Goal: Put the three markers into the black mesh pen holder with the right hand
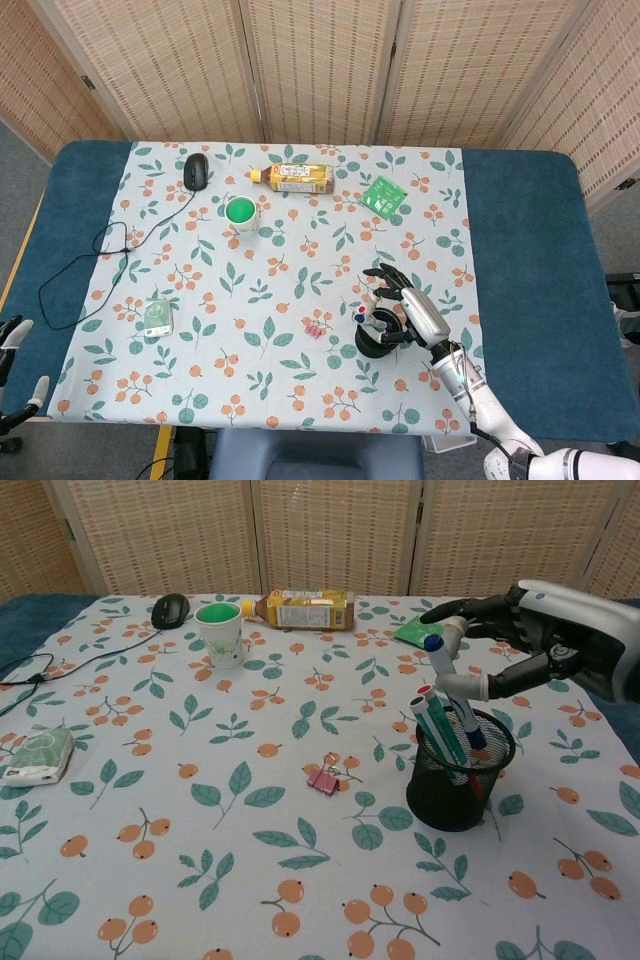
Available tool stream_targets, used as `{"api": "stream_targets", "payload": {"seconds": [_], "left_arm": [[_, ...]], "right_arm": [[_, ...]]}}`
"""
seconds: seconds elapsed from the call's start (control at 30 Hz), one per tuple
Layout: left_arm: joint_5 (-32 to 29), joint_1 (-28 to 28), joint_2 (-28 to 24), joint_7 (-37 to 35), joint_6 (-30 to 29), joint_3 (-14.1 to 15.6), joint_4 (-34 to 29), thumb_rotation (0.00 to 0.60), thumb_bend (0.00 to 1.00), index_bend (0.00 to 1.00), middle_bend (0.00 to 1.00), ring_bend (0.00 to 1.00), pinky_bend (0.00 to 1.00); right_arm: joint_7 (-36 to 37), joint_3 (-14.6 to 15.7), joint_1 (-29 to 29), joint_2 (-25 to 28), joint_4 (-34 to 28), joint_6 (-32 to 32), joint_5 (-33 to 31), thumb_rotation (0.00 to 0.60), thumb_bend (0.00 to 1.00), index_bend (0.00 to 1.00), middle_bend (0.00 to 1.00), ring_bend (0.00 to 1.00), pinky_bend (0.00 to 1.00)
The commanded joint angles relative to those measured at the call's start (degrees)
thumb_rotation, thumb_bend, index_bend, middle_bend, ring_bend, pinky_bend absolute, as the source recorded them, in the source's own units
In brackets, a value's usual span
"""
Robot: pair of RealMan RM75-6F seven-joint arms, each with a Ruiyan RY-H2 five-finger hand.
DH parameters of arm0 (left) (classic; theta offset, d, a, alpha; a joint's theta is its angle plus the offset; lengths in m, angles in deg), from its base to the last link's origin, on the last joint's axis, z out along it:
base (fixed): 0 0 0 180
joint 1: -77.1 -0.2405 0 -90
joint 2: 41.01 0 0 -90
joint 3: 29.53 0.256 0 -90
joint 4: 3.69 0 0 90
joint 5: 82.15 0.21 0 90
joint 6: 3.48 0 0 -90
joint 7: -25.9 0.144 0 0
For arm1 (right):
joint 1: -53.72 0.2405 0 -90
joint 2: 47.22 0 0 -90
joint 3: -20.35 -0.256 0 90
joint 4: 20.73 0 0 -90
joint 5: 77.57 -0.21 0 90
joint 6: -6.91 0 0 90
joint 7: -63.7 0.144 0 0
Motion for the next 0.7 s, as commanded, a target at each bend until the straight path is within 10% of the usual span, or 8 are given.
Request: {"api": "stream_targets", "payload": {"seconds": [0.03, 0.17, 0.7], "left_arm": [[0.0, 0.0, 0.0, 0.0, 0.0, 0.0, 0.0, 0.600, 0.45, 0.00, 0.07, 0.05, 0.22], [0.0, -0.1, -0.1, -0.3, -0.2, -0.1, 0.1, 0.600, 0.45, 0.00, 0.07, 0.05, 0.22], [-1.0, 0.3, 0.4, 0.7, 0.4, -0.7, 0.0, 0.600, 0.45, 0.00, 0.07, 0.05, 0.22]], "right_arm": [[-0.9, 1.2, 0.1, -0.2, 1.6, -0.9, 1.1, 0.600, 0.23, 0.25, 0.02, 0.00, 0.00], [-1.7, 1.0, 0.0, 0.3, 1.5, -0.6, 1.1, 0.600, 0.18, 0.01, 0.00, 0.00, 0.00], [-2.6, 2.0, -7.5, 29.7, -9.3, 8.3, 8.2, 0.600, 0.17, 0.00, 0.00, 0.00, 0.00]]}}
